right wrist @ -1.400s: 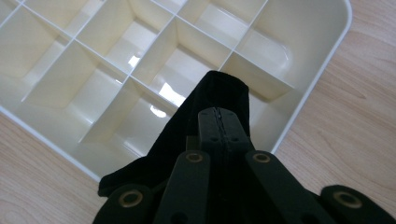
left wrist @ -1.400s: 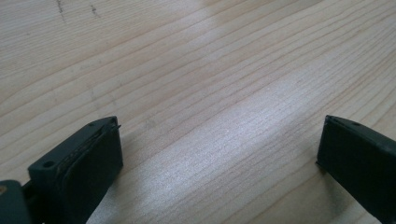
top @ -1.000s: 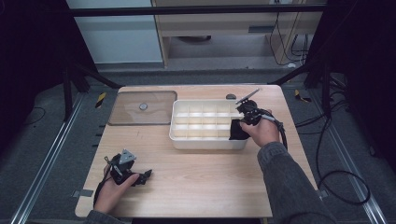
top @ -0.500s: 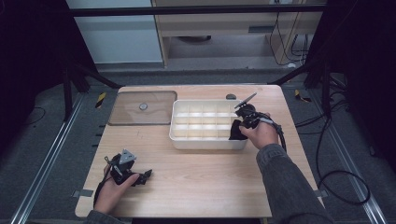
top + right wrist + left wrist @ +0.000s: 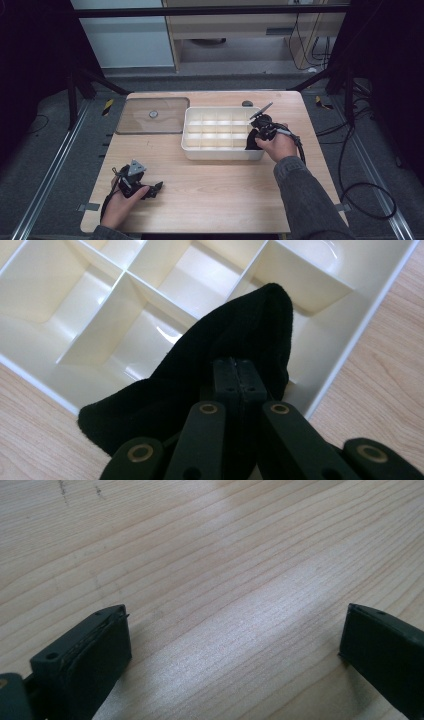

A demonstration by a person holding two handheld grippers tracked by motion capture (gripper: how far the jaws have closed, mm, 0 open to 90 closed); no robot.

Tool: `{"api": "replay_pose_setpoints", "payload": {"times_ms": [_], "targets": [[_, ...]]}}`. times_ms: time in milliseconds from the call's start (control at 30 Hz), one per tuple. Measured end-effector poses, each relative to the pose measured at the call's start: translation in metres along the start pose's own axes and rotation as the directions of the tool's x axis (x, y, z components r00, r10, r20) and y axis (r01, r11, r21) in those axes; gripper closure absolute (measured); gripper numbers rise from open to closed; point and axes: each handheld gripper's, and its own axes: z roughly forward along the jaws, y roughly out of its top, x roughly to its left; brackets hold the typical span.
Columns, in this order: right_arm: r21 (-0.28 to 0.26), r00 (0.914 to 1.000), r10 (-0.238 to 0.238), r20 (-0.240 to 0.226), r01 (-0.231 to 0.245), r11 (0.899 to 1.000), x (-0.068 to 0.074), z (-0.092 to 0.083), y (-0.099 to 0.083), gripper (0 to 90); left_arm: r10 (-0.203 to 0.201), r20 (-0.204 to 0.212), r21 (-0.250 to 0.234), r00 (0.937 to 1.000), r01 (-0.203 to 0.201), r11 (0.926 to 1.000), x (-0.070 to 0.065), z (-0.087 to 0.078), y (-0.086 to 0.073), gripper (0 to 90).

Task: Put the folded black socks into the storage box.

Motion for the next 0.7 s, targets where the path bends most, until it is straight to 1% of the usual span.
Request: {"api": "replay_pose_setpoints", "payload": {"times_ms": [100, 200, 467, 600, 633, 700], "targets": [[0.008, 0.9999, 0.010, -0.004, -0.010, 1.000, 0.0013, 0.0013, -0.0015, 90.0, 0.000, 0.001, 0.000, 1.0000, 0.000, 1.0000, -0.0001, 0.0001, 0.0001, 0.0], [0.001, 0.9999, 0.014, -0.005, -0.014, 1.000, 0.0011, 0.0025, -0.0028, 90.0, 0.001, 0.001, 0.000, 1.0000, -0.001, 1.0000, -0.0002, 0.0002, 0.0001, 0.0], [-0.002, 0.9998, 0.015, -0.012, -0.015, 1.000, 0.0012, 0.0024, -0.0038, 90.0, 0.002, 0.002, 0.000, 1.0000, -0.002, 1.0000, -0.0004, 0.0003, 0.0003, 0.0], [-0.005, 0.9999, 0.008, -0.007, -0.008, 1.000, 0.0019, 0.0030, -0.0050, 90.0, 0.001, 0.002, -0.001, 1.0000, -0.001, 1.0000, -0.0004, 0.0004, 0.0003, 0.0], [-0.002, 0.9998, 0.015, -0.012, -0.015, 1.000, 0.0028, 0.0026, -0.0052, 90.0, 0.001, 0.002, 0.000, 1.0000, -0.001, 1.0000, -0.0005, 0.0004, 0.0003, 0.0], [-0.005, 0.9998, 0.009, -0.018, -0.009, 1.000, 0.0027, 0.0026, -0.0058, 90.0, 0.001, 0.002, 0.000, 1.0000, -0.001, 1.0000, -0.0005, 0.0004, 0.0003, 0.0]]}}
